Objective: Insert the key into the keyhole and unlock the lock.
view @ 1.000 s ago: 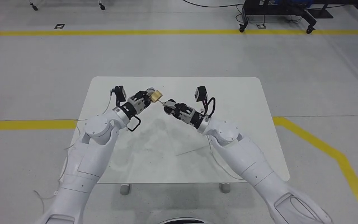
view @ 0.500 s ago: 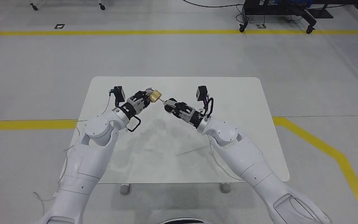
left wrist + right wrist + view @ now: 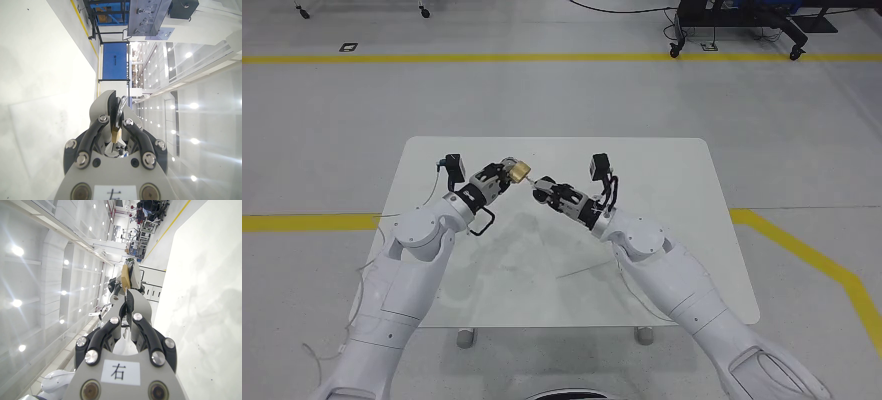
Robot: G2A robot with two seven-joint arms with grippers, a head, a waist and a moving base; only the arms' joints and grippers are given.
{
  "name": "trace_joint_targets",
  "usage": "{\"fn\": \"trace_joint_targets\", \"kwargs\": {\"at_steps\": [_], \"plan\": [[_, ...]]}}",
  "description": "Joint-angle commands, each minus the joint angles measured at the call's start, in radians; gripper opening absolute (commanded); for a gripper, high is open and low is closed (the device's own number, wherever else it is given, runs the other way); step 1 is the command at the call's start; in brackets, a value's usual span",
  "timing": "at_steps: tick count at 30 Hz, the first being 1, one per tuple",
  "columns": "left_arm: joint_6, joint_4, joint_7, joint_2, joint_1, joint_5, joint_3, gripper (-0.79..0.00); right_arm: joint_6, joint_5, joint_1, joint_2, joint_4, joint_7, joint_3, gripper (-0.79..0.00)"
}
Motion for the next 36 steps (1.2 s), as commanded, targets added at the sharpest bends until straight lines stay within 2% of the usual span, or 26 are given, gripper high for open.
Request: {"fn": "trace_joint_targets", "kwargs": {"at_steps": [1,12,17,20,25,31,36], "plan": [[-0.001,-0.004,0.002,0.0,0.003,0.006,0.001,-0.785,0.003,-0.004,0.001,-0.002,0.0,-0.002,-0.001,-0.785],[0.002,-0.01,-0.001,0.001,0.008,0.023,-0.008,-0.785,0.013,-0.023,0.0,-0.007,0.002,0.015,0.003,-0.785],[-0.011,0.011,-0.065,0.009,0.001,0.014,-0.039,-0.785,-0.002,0.022,-0.021,0.009,-0.003,0.151,0.049,-0.785],[-0.011,0.011,-0.065,0.009,0.001,0.014,-0.039,-0.785,-0.009,0.011,-0.039,0.026,-0.014,0.249,0.087,-0.785],[-0.01,0.012,-0.059,0.009,0.004,0.018,-0.039,-0.785,-0.009,0.011,-0.039,0.026,-0.014,0.249,0.087,-0.785],[0.062,0.026,-0.05,0.003,0.002,0.022,-0.003,-0.785,-0.008,0.02,-0.059,0.029,-0.044,0.276,0.088,-0.785],[0.139,0.031,-0.077,0.002,-0.025,0.015,0.007,-0.785,0.059,-0.023,-0.079,0.037,-0.084,0.288,0.089,-0.785]]}}
